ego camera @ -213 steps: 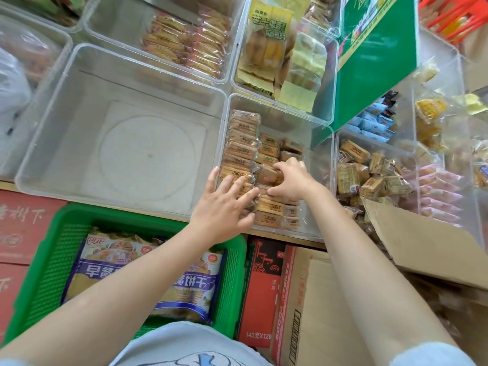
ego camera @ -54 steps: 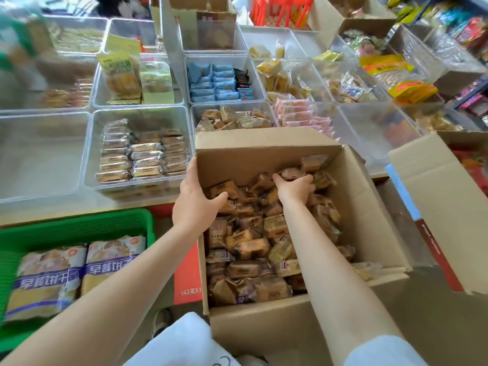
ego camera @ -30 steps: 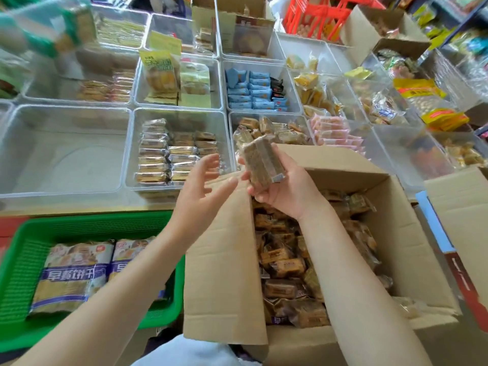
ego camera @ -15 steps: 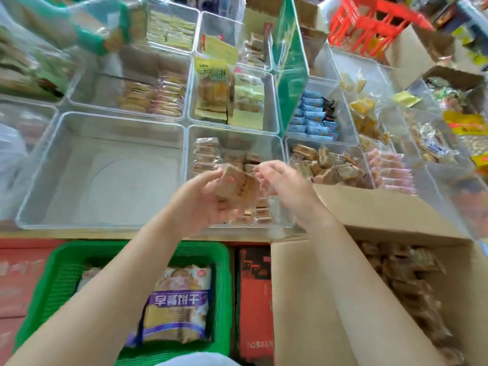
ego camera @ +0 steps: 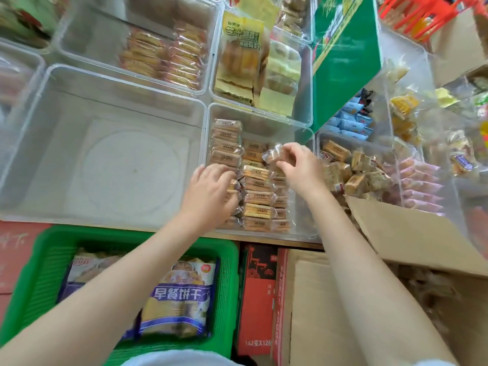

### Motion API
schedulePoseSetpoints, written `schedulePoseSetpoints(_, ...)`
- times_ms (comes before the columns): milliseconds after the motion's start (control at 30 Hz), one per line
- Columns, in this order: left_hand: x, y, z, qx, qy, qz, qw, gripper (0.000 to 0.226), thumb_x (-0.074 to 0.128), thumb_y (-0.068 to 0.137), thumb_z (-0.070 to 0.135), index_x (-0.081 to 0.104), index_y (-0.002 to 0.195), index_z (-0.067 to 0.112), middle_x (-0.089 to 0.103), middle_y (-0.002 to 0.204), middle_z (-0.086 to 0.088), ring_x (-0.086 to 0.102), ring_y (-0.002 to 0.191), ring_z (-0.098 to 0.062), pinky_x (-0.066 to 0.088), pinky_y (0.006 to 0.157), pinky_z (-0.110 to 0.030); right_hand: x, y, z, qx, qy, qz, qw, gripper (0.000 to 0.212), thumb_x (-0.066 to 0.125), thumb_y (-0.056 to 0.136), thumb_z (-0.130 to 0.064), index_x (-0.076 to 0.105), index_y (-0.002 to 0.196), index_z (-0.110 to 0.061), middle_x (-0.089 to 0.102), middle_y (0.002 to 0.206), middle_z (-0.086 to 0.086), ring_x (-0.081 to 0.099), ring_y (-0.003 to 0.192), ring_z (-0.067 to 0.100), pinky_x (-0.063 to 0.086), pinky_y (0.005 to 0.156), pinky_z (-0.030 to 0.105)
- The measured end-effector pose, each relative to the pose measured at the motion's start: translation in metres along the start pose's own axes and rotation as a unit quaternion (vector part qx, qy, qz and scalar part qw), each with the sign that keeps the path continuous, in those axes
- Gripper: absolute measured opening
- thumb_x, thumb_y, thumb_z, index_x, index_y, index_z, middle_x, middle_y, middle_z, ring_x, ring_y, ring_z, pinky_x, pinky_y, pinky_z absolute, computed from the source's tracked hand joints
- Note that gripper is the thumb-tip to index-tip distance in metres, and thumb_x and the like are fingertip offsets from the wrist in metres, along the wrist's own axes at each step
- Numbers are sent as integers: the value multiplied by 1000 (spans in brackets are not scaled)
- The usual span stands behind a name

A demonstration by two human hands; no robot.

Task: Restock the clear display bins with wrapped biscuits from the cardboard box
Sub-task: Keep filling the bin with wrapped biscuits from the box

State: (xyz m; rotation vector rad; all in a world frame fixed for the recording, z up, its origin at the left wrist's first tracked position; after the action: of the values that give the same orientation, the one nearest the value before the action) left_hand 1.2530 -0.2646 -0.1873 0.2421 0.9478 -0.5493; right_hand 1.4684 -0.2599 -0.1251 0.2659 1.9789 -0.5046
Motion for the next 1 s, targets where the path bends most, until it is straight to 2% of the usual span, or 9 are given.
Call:
schedulePoseSetpoints(100, 19, -8, -5, 12, 115, -31, 993, 53, 42, 99, 47, 51, 143, 19, 47, 153, -7, 36, 147, -25, -4, 124, -46, 32, 12, 2, -32, -57, -21, 998, 30, 64, 96, -20, 62, 126, -22, 62, 122, 2, 48, 118, 25, 42, 100, 42)
schedulePoseSetpoints(200, 20, -8, -4, 12, 143, -27, 989, 54, 42, 98, 47, 51, 143, 18, 47, 154, -8, 36, 147, -26, -7, 123, -47, 45, 16, -4, -64, -81, 23, 994, 22, 60, 98, -18, 62, 120, -20, 62, 117, 3, 47, 114, 26, 41, 93, 40)
schedulePoseSetpoints(333, 20, -8, -2, 15, 171, -33, 985, 57, 41, 98, 48, 49, 146, 18, 39, 159, -10, 32, 149, -27, -9, 122, -48, 53, 25, -19, -118, -116, 56, 985, 28, 59, 96, -12, 62, 123, -20, 62, 117, 3, 47, 115, 27, 43, 91, 40)
schedulePoseSetpoints(533, 20, -8, -3, 12, 173, -35, 984, 56, 44, 97, 47, 51, 143, 17, 42, 157, -12, 34, 148, -28, -5, 123, -49, 72, 35, -16, -48, -124, -129, 983, 32, 55, 101, -26, 55, 133, -23, 54, 125, 4, 43, 125, 25, 36, 94, 36)
schedulePoseSetpoints(600, 20, -7, -3, 10, 173, -33, 984, 55, 44, 97, 46, 51, 144, 18, 42, 157, -11, 34, 148, -28, -4, 123, -49, 73, 34, -16, -48, -161, -168, 971, 46, 48, 103, -38, 43, 146, -21, 47, 141, 9, 38, 136, 29, 35, 107, 43)
schedulePoseSetpoints(667, 21, -7, -3, 10, 171, -33, 985, 56, 43, 97, 45, 49, 146, 18, 41, 158, -11, 33, 149, -27, -4, 124, -50, 84, 23, -14, -36, -190, -200, 961, 70, 36, 103, -55, 18, 159, -19, 25, 162, 11, 19, 151, 30, 22, 119, 51)
schedulePoseSetpoints(767, 19, -7, -2, 10, 169, -28, 985, 55, 44, 97, 44, 50, 145, 18, 42, 157, -10, 34, 148, -26, -1, 125, -51, 101, 4, -10, -42, -195, -181, 963, 79, 23, 103, -61, -9, 161, -19, -6, 169, 8, -7, 155, 24, 1, 124, 52)
schedulePoseSetpoints(900, 18, -8, -5, 8, 140, -23, 990, 50, 50, 94, 44, 55, 139, 22, 54, 146, -5, 44, 140, -22, 0, 125, -49, 100, -15, -15, -52, -185, -161, 968, 72, 20, 105, -56, -4, 161, -18, -10, 168, 9, -10, 155, 25, -4, 124, 49)
schedulePoseSetpoints(1000, 11, -10, -4, -6, 83, -27, 996, 47, 54, 94, 40, 58, 138, 24, 56, 143, -1, 44, 139, -19, -4, 126, -45, 79, -42, -20, -63, -134, -178, 973, 65, 27, 106, -52, 16, 161, -19, 7, 169, 4, 3, 156, 21, 2, 125, 50)
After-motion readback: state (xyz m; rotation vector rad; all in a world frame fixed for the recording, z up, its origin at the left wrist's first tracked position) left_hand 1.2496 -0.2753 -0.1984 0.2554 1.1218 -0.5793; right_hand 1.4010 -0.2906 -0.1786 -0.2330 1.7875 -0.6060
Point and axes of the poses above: each hand's wrist, its own y-axis towards the middle knuckle, its own x-axis out of the palm, z = x × y, the point moved 4 cm from there along y, towards the middle knuckle
